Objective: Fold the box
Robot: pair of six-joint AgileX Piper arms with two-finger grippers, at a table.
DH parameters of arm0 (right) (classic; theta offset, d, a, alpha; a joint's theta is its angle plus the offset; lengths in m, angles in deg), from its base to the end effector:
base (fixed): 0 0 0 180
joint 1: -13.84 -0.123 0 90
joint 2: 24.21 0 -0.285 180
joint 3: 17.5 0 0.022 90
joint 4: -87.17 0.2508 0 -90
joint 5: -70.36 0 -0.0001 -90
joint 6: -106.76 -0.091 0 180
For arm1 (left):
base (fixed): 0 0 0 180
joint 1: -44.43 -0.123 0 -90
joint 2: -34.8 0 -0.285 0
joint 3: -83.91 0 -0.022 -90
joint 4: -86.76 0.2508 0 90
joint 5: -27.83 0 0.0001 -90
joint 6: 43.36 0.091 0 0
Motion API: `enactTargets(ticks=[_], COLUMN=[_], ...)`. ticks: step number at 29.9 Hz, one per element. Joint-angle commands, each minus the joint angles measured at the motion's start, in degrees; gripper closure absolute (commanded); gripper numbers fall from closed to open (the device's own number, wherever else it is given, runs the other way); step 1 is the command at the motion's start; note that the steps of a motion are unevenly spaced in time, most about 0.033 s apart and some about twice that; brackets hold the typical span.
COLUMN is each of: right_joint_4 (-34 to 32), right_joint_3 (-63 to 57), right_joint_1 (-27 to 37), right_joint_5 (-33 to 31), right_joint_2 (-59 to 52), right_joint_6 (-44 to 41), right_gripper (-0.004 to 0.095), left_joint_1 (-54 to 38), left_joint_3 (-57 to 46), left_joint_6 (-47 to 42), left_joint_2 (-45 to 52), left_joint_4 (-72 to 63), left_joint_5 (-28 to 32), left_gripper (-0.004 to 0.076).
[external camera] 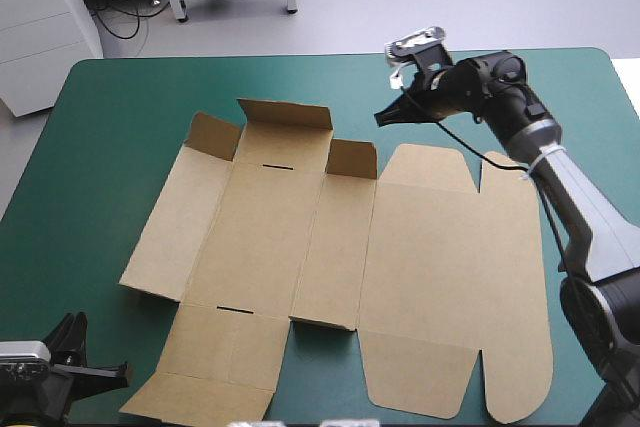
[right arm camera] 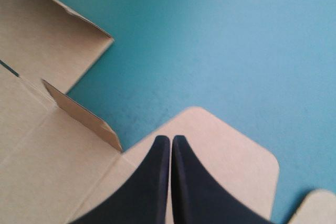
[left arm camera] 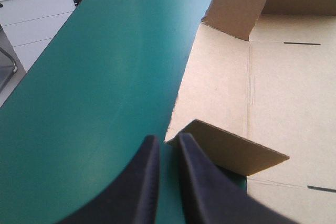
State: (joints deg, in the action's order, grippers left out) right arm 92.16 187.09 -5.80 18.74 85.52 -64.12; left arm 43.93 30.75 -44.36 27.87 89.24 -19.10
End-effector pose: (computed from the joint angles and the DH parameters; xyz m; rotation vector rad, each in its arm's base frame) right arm 0.3808 0.1425 0.3683 -0.5625 2.3243 0.1937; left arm 0.0104 0.0030 0.2748 -0.0187 1.8674 0.0439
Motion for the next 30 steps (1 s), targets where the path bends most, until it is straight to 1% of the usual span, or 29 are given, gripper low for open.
enactTargets(ticks=[1,3,4,5,6,10,12,14,18,24,28,30], right_joint_4=[-0.2,-0.2,-0.2,-0.2,0.3,2.9,2.5,2.2,0.6,-0.7,-1.8,-2.1], right_joint_3=[-2.3,-7.1,-10.1,-13.3,-16.1,-30.2,-36.9,-42.4,-50.7,-58.8,-61.7,-63.2], right_joint_1=[3.6,4.5,4.9,5.2,5.3,5.4,5.4,5.4,5.4,5.4,5.4,5.4], right_joint_5=[-1.2,0.0,1.3,2.5,4.0,11.0,14.5,15.5,15.6,14.9,12.1,10.2], right_joint_2=[-5.3,-8.0,-9.7,-11.6,-13.2,-22.2,-27.2,-32.3,-41.4,-55.3,-62.6,-66.1], right_joint_6=[-2.6,-2.6,-2.6,-2.6,-2.7,-2.2,-2.1,-2.1,-2.2,-3.2,-3.3,-4.9], right_gripper=[0.0916,0.0916,0.0916,0.0916,0.0916,0.0916,0.0916,0.0916,0.0916,0.0916,0.0916,0.0916], left_joint_1=[0.2,0.2,0.2,0.2,0.2,0.2,0.2,0.2,0.2,0.2,0.2,0.2], left_joint_3=[1.1,1.1,1.1,1.1,1.1,1.8,3.3,5.1,10.4,19.6,24.8,26.8], left_joint_6=[-0.2,-0.5,-0.5,-0.6,-0.6,-0.6,-0.6,-0.6,-0.6,-0.6,-0.6,0.5], left_joint_2=[0.8,0.8,0.8,0.7,0.4,-3.3,-6.4,-9.7,-17.0,-29.8,-38.1,-42.3], left_joint_4=[0.1,0.4,0.7,1.2,1.8,5.0,6.7,7.6,7.0,7.5,7.5,7.5], left_joint_5=[4.2,4.2,4.2,4.1,4.1,4.2,4.3,4.5,4.1,3.9,3.8,3.4], left_gripper=[0.0407,0.0245,0.0190,0.0157,0.0148,0.0147,0.0147,0.0147,0.0147,0.0147,0.0147,0.0147])
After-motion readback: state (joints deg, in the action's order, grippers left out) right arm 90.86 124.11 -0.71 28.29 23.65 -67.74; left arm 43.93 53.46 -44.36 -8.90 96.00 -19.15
